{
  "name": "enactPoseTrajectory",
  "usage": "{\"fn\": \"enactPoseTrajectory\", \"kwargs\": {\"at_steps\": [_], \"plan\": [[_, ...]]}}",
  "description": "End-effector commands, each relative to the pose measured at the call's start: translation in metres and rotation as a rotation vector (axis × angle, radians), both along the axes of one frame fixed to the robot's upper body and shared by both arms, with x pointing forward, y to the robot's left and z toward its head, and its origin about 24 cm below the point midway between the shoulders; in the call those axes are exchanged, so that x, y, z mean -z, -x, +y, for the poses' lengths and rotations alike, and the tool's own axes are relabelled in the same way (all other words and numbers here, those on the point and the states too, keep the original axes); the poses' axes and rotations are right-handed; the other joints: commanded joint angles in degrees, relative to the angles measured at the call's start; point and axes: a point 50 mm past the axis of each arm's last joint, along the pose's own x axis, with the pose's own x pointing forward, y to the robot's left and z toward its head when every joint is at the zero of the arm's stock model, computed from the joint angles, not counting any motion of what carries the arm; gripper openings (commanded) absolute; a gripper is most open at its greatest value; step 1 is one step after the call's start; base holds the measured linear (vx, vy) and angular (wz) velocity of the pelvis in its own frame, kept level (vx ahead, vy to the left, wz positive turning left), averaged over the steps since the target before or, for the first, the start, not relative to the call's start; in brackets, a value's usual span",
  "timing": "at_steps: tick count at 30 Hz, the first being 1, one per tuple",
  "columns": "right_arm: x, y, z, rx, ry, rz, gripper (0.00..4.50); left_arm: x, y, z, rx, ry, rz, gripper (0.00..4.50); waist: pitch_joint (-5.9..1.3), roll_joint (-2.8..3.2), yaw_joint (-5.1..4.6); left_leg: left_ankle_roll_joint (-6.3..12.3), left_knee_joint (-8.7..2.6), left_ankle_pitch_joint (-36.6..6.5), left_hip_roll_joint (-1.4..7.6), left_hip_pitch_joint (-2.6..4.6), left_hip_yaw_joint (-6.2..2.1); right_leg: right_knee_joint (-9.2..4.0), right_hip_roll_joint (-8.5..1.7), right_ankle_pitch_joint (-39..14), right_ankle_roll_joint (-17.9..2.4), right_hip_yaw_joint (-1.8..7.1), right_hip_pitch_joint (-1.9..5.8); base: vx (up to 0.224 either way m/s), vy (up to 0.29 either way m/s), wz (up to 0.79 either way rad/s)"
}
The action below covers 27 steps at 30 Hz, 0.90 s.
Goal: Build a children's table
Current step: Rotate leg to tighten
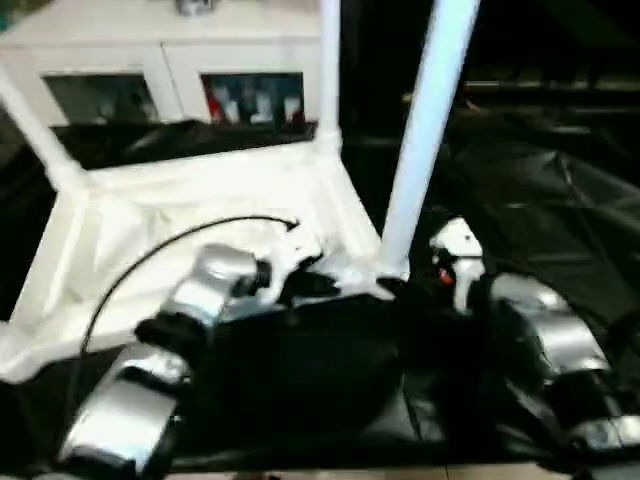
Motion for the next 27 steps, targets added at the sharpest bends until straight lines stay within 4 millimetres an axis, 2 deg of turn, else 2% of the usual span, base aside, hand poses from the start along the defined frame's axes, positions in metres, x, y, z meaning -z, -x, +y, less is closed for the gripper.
{"fn": "enactPoseTrajectory", "kwargs": {"at_steps": [1,4,9,21,23,27], "plan": [[-0.005,0.003,0.006,-0.068,-0.014,0.002,3.96,-0.014,0.003,-0.012,0.106,0.089,-0.018,0.0,-4.02,-0.83,0.02,7.02,-3.67,-6.71,3.4,1.21,-1.2,-2.85,-2.93,-4.22,-16.48,2.6,2.87,0.0,0.0,0.0],[-0.003,0.007,0.008,-0.121,0.015,0.018,3.96,-0.015,0.002,-0.012,0.108,0.094,-0.025,0.0,-3.93,-0.87,0.65,6.05,-3.78,-8.04,3.49,1.54,-1.08,-3.09,-2.98,-5.92,-16.0,2.74,2.71,0.0,0.0,0.0],[0.0,0.007,0.011,-0.139,0.045,0.018,3.96,-0.012,0.004,-0.014,0.109,0.097,-0.014,0.0,-3.88,-1.01,0.71,4.72,-3.93,-8.04,3.38,1.23,-1.26,-3.17,-3.19,-7.41,-14.96,2.76,2.93,0.0,0.0,0.0],[0.005,0.009,0.011,-0.127,0.056,0.018,3.96,-0.01,0.007,-0.015,0.122,0.083,-0.014,0.0,-4.01,-1.0,0.77,5.58,-3.73,-6.65,3.3,1.16,-1.26,-2.98,-3.1,-5.99,-15.05,2.71,3.0,0.0,0.0,0.0],[0.005,0.009,0.011,-0.12,0.055,0.016,3.7,-0.01,0.007,-0.015,0.123,0.084,-0.014,0.0,-4.02,-0.97,0.77,5.61,-3.71,-6.66,3.31,1.2,-1.25,-2.97,-3.09,-5.87,-15.16,2.71,2.97,0.0,0.0,0.0],[0.006,0.008,0.012,-0.112,0.055,0.014,3.58,-0.01,0.008,-0.016,0.124,0.084,-0.014,0.0,-4.05,-0.85,0.76,5.55,-3.7,-6.79,3.33,1.22,-1.26,-2.93,-3.09,-5.5,-15.35,2.71,3.0,0.0,0.0,0.0]]}}
